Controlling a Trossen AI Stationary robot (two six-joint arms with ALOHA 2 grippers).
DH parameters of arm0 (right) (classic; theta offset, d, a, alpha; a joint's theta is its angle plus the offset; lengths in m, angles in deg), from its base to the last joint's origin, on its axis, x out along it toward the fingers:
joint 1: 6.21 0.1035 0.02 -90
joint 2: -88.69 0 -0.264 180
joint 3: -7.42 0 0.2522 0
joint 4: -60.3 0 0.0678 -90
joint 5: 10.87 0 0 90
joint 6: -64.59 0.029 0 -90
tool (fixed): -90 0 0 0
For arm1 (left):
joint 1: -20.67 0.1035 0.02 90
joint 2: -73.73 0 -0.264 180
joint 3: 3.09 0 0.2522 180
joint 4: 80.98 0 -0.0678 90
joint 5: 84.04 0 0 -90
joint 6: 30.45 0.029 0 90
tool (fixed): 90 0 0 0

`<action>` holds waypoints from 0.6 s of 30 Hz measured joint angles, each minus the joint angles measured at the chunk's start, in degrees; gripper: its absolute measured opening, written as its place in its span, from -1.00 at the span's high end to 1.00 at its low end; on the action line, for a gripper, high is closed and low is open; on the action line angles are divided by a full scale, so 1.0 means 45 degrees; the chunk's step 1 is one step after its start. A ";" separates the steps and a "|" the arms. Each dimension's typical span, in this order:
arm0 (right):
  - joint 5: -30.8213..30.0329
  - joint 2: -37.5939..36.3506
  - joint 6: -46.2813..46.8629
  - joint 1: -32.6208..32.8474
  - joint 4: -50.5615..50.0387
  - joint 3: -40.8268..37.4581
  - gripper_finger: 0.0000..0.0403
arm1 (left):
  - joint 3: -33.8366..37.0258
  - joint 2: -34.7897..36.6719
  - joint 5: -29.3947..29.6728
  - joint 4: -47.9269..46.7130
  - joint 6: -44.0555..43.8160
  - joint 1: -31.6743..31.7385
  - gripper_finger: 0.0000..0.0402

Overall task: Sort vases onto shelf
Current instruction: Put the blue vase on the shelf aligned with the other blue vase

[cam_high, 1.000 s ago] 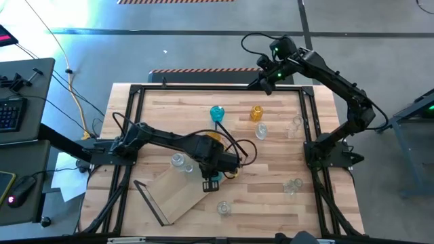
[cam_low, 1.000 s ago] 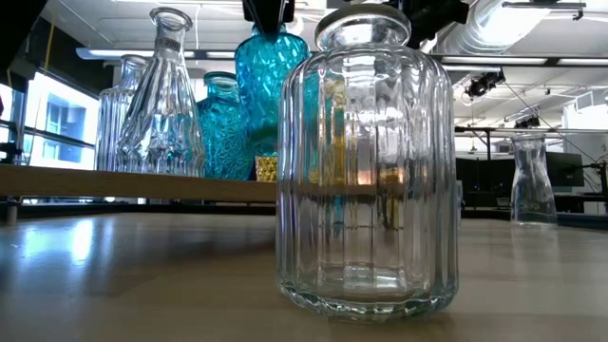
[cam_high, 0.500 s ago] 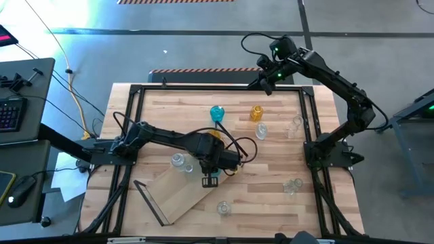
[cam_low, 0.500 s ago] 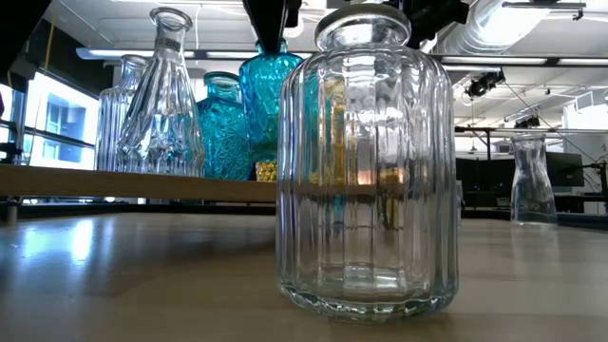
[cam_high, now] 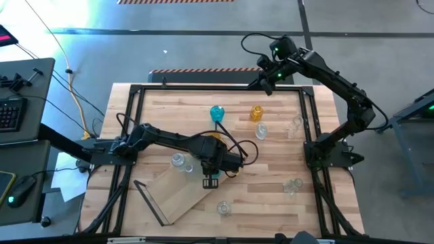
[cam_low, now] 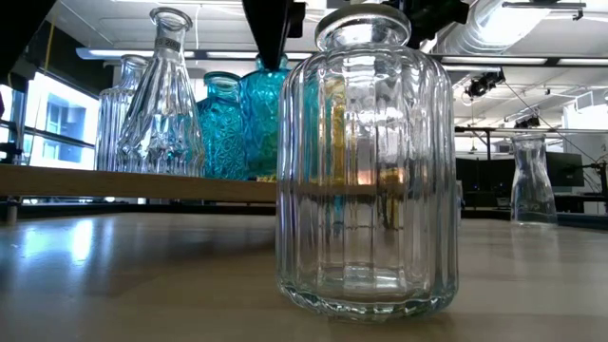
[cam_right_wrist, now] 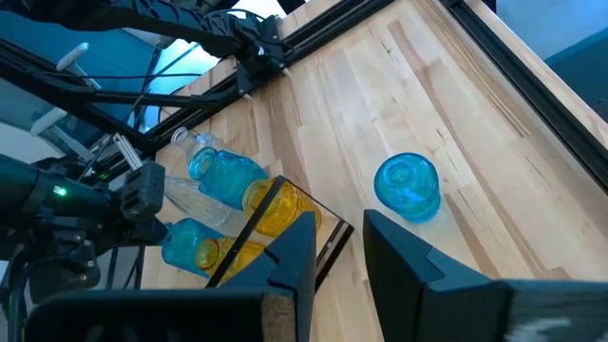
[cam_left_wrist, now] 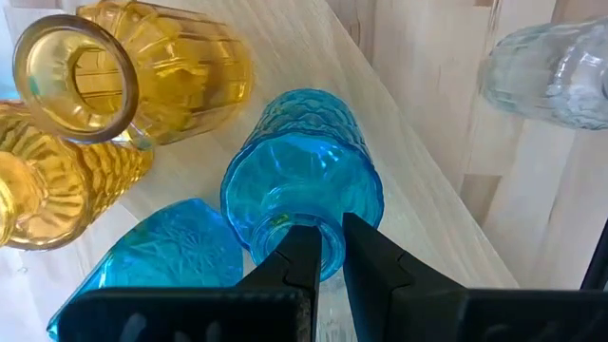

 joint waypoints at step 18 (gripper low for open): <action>0.0417 -0.0002 -0.0005 0.0000 -0.0057 -0.0002 0.64 | 0.0000 0.0000 0.0164 0.0005 0.0656 0.0010 0.89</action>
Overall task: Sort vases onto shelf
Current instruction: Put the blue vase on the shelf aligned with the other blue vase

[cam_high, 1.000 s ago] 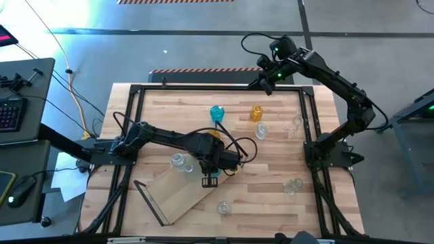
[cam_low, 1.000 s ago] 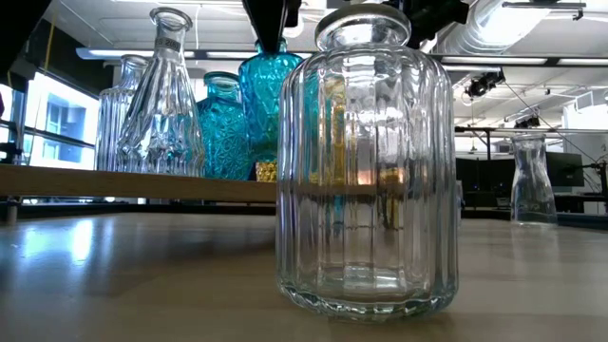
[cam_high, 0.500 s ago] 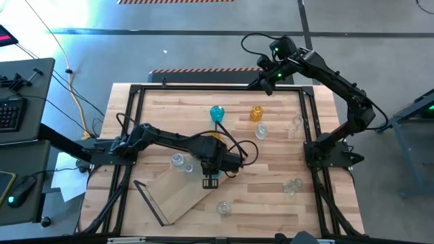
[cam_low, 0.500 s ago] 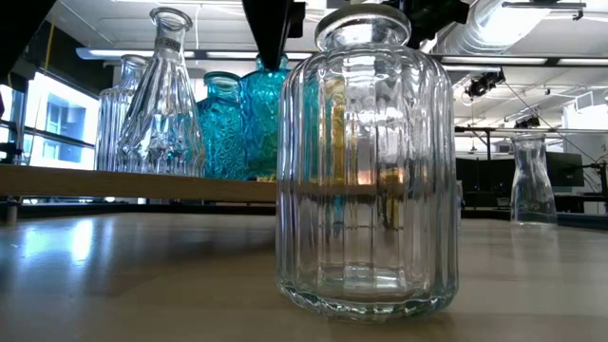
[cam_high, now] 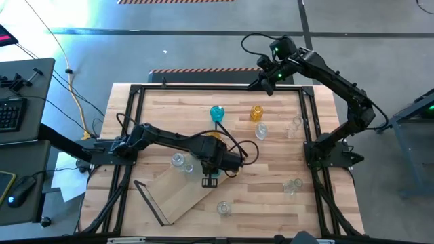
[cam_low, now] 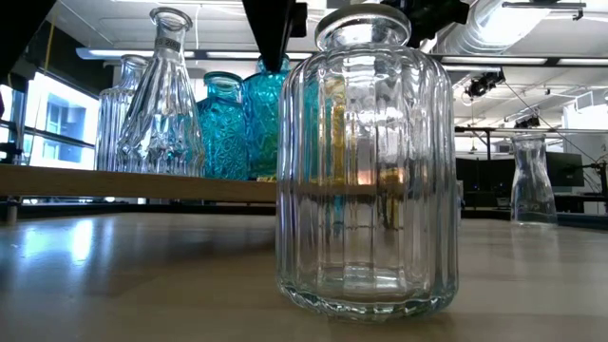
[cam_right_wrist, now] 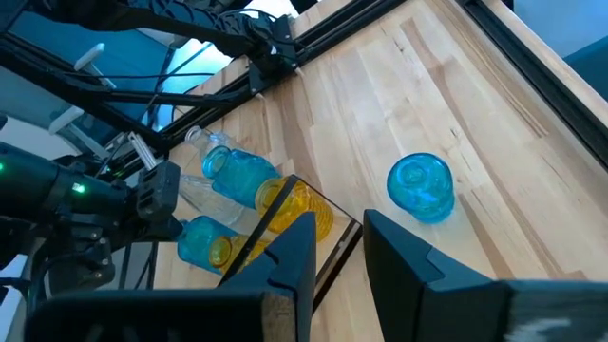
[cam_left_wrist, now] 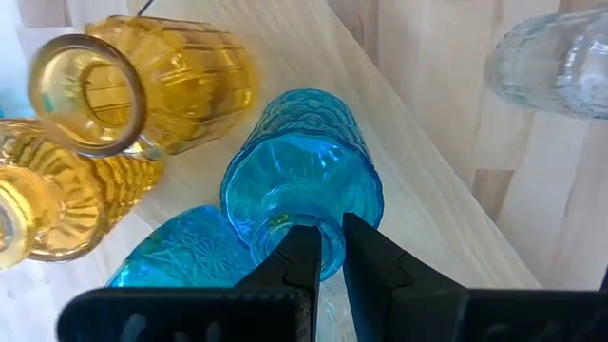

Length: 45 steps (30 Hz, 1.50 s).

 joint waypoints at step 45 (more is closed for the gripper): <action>0.0194 -0.0003 -0.0092 0.0000 -0.0061 0.0000 0.64 | -0.0112 0.0413 0.0074 -0.0005 -0.1813 0.0000 0.40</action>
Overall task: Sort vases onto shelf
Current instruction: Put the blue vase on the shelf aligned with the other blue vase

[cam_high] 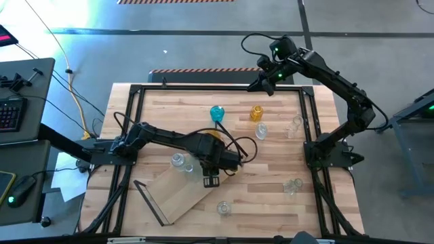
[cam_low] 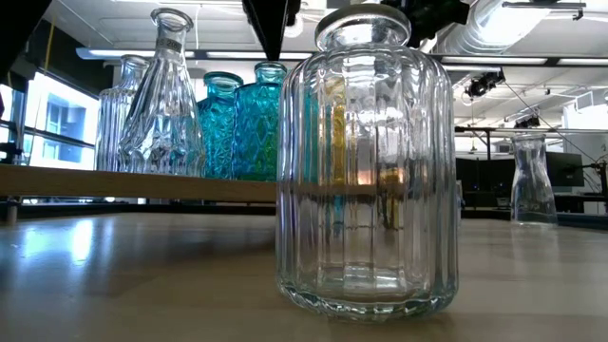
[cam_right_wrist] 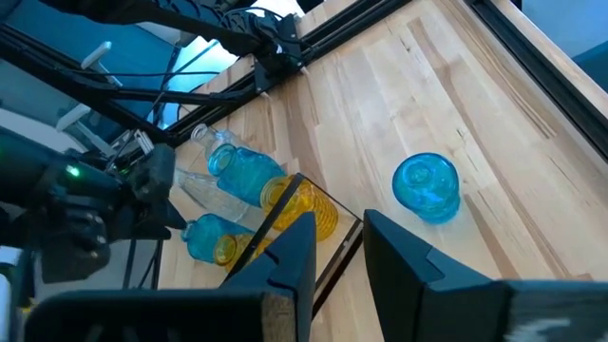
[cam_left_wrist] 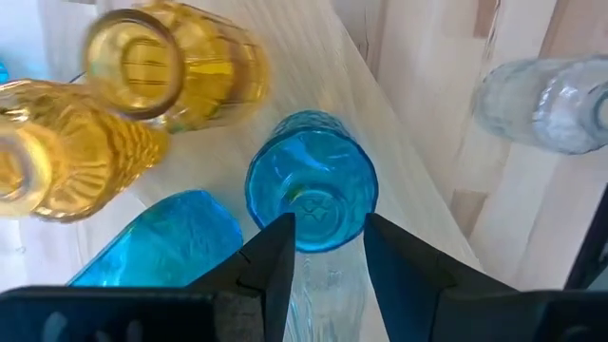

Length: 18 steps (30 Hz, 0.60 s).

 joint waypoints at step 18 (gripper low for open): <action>0.1090 -0.0282 -0.0333 0.0948 -0.2014 0.0001 0.64 | -0.0005 0.3791 0.3353 0.0102 -0.4199 -0.0443 0.48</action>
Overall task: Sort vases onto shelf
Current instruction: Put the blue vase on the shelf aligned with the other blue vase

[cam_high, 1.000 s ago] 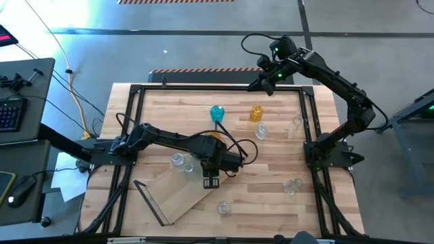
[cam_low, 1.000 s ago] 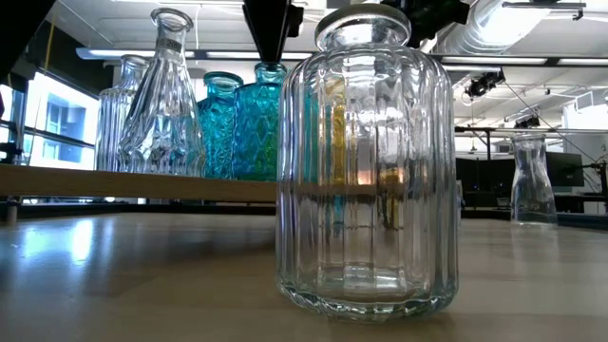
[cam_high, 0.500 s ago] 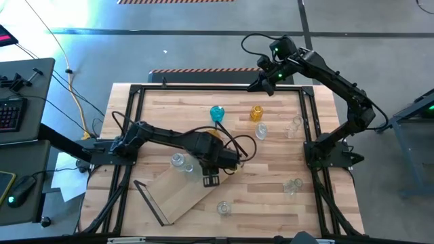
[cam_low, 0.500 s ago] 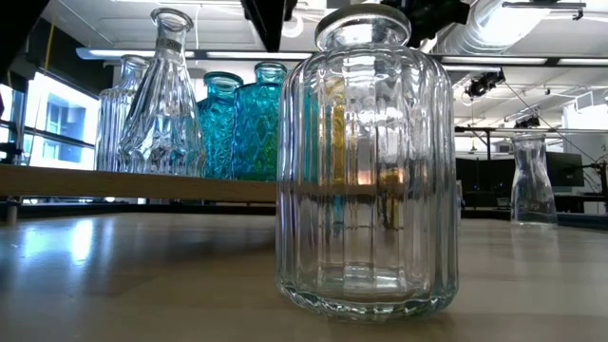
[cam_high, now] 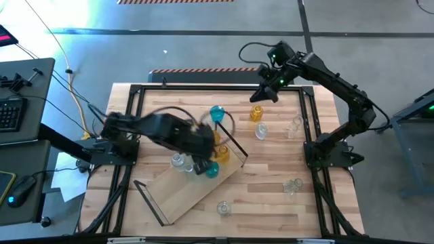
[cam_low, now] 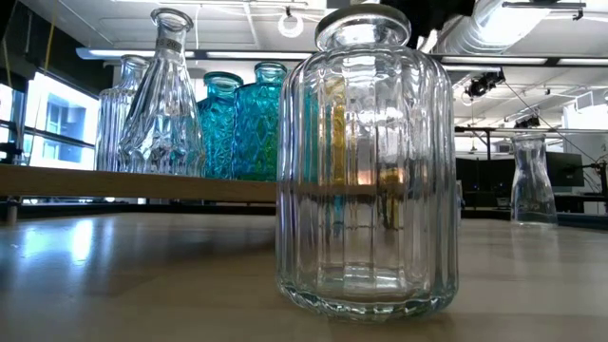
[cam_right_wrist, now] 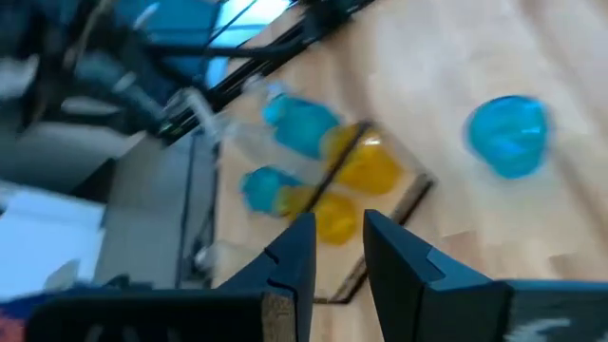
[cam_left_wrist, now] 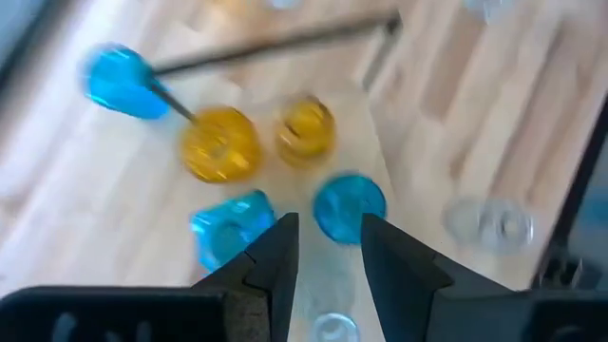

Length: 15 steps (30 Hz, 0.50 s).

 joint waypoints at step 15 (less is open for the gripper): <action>-0.4697 -0.2498 0.4057 0.5645 0.3860 0.0004 0.65 | 0.0010 0.1580 0.4431 0.0251 -0.1127 -0.0393 0.52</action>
